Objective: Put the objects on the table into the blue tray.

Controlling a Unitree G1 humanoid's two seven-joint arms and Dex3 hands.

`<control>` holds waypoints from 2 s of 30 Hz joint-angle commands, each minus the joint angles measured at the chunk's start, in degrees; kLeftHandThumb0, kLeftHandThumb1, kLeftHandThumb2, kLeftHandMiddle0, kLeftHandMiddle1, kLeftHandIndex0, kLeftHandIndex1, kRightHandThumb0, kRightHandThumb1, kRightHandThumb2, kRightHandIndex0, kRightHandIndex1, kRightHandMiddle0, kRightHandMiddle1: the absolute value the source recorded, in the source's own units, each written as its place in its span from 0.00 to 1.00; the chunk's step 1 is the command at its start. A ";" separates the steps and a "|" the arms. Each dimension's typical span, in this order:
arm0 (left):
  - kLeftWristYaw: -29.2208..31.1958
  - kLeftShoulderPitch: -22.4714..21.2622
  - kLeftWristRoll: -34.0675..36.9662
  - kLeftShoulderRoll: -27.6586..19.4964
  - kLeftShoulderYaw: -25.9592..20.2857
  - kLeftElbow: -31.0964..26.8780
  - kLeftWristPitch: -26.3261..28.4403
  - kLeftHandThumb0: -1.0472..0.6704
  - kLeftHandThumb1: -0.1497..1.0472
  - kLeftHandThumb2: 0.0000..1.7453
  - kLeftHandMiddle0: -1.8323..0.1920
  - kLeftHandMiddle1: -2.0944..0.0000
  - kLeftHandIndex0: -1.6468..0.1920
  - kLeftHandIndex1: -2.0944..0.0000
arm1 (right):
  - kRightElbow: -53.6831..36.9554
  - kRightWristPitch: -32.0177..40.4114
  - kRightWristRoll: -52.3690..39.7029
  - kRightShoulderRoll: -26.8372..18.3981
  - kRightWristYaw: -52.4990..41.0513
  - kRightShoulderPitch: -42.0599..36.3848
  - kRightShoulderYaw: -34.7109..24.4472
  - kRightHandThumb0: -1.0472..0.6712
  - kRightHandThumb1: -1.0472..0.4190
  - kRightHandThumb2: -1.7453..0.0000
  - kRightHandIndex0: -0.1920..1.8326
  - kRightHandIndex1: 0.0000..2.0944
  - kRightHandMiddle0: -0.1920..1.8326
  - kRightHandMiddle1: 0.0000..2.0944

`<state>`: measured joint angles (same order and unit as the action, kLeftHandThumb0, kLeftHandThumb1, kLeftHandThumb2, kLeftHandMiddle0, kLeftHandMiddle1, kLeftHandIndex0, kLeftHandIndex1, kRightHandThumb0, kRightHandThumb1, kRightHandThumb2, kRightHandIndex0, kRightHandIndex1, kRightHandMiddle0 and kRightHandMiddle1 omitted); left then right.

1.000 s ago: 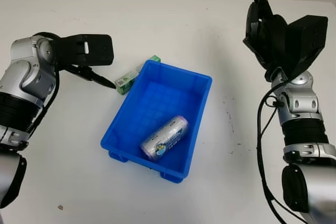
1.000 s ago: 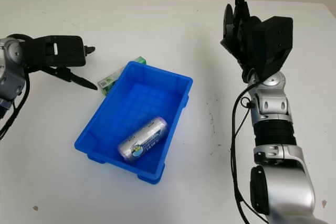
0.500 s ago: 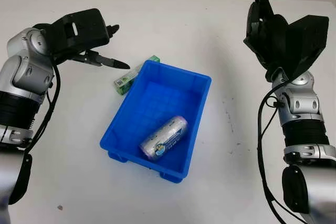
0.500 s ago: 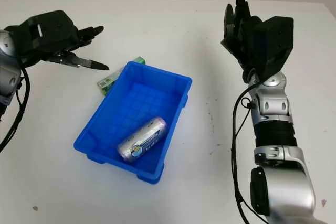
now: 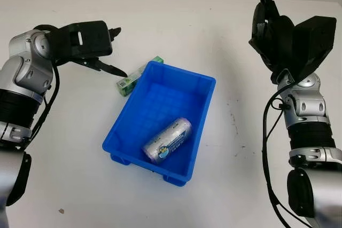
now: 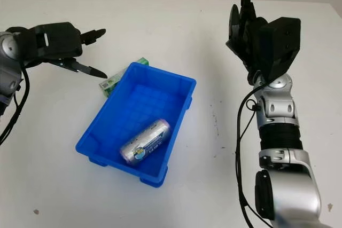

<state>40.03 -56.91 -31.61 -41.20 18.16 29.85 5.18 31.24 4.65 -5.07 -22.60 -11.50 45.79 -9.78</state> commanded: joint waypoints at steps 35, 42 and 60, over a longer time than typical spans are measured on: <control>-8.25 6.28 -6.17 8.59 3.72 0.09 4.21 0.11 0.98 0.04 0.95 0.69 0.96 0.98 | -2.35 -0.27 -0.18 -0.21 -0.36 -1.17 -0.26 0.18 0.00 0.54 0.00 0.00 0.00 0.00; -17.30 9.16 -4.71 9.82 3.06 1.01 -1.19 0.35 1.00 0.19 0.66 0.01 0.87 0.05 | -1.23 -1.25 -0.47 0.01 -0.22 -0.87 -0.63 0.19 0.00 0.55 0.00 0.00 0.00 0.00; -16.87 7.80 -0.70 10.43 2.51 6.20 -10.43 0.32 1.00 0.30 0.25 0.00 0.44 0.00 | -2.09 -1.09 -1.02 -0.33 -0.38 -1.74 -1.23 0.22 0.00 0.57 0.00 0.00 0.00 0.00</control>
<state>22.12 -49.94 -32.44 -32.07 19.11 34.88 -4.12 29.92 3.78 -5.59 -22.51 -11.74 44.63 -10.31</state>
